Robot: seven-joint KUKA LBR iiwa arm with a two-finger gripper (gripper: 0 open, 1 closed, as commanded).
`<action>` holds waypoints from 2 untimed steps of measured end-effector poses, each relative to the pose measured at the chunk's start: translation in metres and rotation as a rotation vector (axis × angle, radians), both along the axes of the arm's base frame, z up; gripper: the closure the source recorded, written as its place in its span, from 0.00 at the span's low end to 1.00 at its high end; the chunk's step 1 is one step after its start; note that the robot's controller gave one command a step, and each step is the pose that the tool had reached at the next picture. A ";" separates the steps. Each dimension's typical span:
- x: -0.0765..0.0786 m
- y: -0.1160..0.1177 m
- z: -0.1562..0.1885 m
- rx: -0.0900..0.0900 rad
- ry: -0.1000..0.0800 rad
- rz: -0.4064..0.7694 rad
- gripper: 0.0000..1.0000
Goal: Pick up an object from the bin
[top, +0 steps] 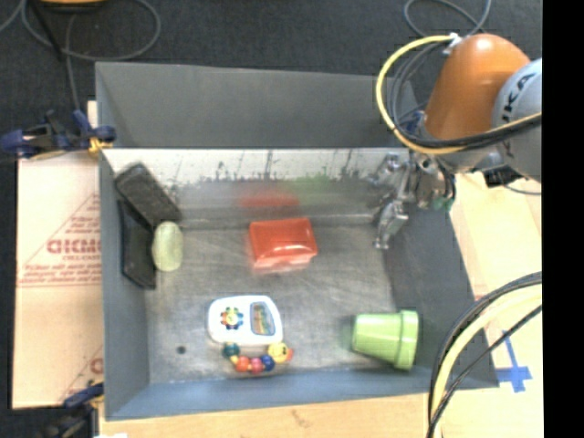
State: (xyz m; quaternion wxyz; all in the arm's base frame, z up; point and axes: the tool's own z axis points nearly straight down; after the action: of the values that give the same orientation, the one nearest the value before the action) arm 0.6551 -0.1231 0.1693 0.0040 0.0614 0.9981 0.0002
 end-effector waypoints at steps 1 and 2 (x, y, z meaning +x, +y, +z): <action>-0.009 0.065 -0.008 -0.002 0.004 0.141 0.00; -0.005 0.086 -0.061 0.001 0.004 0.039 0.00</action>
Offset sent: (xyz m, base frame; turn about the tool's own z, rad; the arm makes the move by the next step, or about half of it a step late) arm -0.0061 0.0874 -0.0608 -0.0395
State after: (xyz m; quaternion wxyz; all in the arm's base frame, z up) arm 0.6499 -0.0367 0.1081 0.0017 0.0418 0.9991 0.0005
